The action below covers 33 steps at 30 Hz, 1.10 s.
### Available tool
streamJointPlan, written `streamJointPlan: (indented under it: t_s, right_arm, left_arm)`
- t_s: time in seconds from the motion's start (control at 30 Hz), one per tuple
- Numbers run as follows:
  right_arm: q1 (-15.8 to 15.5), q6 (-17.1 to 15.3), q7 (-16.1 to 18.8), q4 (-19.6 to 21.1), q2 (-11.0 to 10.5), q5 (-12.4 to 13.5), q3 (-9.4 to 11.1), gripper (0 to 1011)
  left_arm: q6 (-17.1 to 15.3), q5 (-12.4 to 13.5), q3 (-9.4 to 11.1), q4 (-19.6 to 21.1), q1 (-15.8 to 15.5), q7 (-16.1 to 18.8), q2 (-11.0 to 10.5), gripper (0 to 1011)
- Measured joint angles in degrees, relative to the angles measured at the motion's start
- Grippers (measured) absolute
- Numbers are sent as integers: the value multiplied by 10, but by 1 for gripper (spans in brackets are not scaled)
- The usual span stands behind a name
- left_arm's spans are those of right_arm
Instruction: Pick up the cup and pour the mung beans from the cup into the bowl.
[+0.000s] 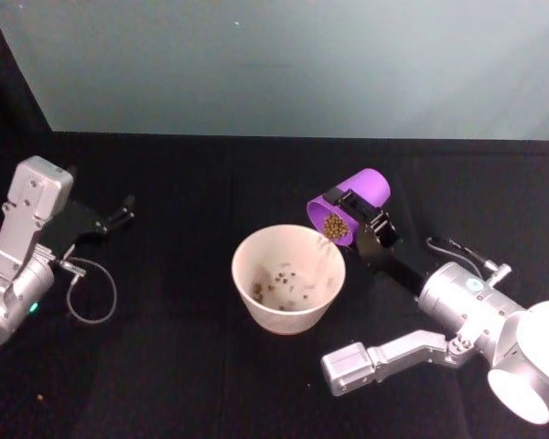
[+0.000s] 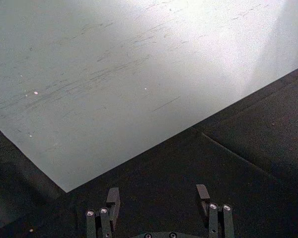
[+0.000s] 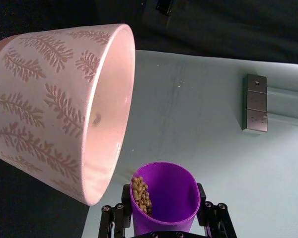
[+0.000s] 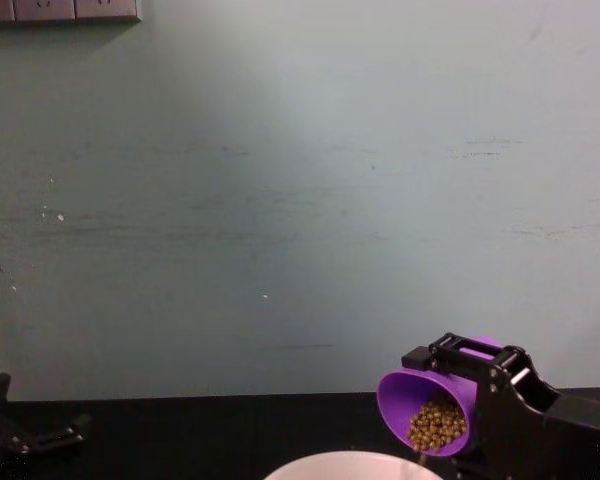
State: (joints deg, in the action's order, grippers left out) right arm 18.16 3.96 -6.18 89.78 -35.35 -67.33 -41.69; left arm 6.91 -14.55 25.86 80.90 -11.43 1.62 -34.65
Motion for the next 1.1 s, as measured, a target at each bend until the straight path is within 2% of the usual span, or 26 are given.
streamJointPlan:
  t_s: [0.8,0.83,1.1]
  right_arm:
    - [10,-2,6,12,-7,-9,-1,733]
    - [12,-7,1,18,-10,-24,-9,733]
    - [10,-11,-2,15,-9,-34,-18,733]
  left_arm:
    - [0,0,0,0,0,0,0,1000]
    - [0,0,0,0,0,0,0,1000]
    - [0,0,0,0,0,0,0,1000]
